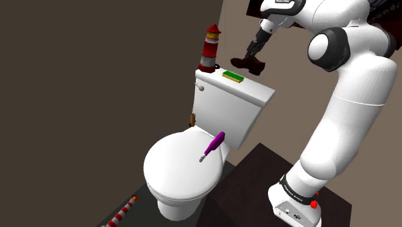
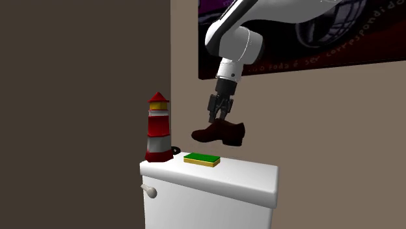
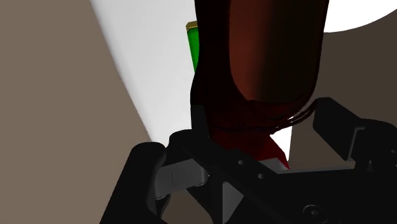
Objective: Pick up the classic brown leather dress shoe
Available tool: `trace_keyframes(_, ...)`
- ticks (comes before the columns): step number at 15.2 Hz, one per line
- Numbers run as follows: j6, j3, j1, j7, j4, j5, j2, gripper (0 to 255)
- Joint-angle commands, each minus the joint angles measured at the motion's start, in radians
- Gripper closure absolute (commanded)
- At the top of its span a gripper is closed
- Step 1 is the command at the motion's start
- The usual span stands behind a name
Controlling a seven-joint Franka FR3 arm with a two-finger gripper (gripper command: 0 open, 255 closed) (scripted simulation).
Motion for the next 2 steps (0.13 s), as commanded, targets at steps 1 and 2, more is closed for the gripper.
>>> trace_keyframes(1,-0.018,-0.001,-0.005,0.001,0.023,0.002,0.006,255)
trace_keyframes(2,-0.018,-0.001,-0.005,0.001,0.023,0.002,0.006,255)
